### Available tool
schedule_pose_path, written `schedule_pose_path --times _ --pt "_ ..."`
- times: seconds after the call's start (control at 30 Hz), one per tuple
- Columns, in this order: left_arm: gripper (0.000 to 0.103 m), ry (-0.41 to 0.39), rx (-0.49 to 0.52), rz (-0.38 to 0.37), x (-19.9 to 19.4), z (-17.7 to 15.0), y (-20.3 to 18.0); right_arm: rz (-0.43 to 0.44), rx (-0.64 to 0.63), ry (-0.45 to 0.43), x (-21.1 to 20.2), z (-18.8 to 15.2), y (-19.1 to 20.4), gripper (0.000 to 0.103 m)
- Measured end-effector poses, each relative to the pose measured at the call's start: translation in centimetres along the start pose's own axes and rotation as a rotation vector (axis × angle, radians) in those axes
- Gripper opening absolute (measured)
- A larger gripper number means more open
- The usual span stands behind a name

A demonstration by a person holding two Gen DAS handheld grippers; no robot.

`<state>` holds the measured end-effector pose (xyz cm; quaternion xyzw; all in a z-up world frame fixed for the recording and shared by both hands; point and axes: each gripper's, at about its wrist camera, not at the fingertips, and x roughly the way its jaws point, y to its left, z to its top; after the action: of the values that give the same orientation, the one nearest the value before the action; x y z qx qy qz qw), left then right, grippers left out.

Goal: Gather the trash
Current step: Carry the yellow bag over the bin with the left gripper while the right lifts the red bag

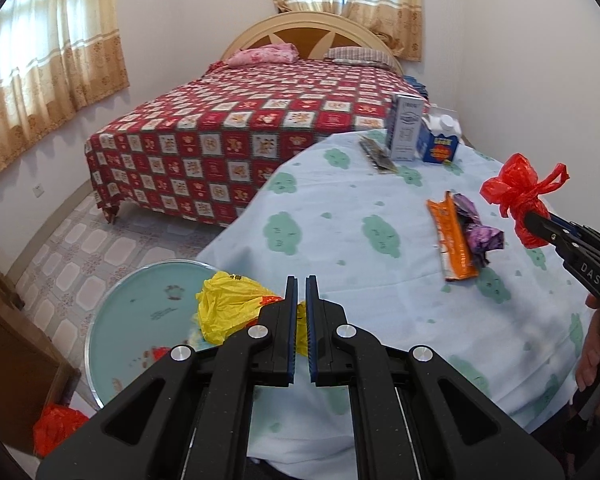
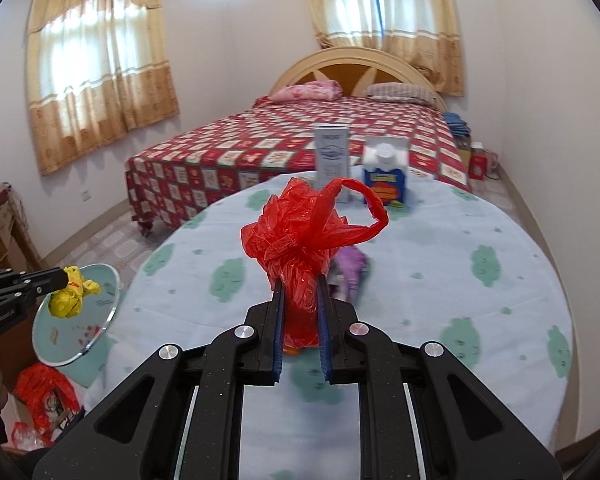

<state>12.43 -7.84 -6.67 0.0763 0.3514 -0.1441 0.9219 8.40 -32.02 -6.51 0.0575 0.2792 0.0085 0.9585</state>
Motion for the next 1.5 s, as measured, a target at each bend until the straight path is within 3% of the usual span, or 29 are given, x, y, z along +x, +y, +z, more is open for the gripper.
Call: schedule_pose_path --times 0.8,1.5 --pt "0.004 -0.027 -0.031 0.166 -1.0 -3.2 7.2 0.121 -0.159 0.027 3.2 0.8 11.1 0.015" --pt "0.004 -0.024 -0.086 0.234 -1.4 -4.4 11.2 0.181 -0.229 0.056 4.9 0.8 16.6 0.015"
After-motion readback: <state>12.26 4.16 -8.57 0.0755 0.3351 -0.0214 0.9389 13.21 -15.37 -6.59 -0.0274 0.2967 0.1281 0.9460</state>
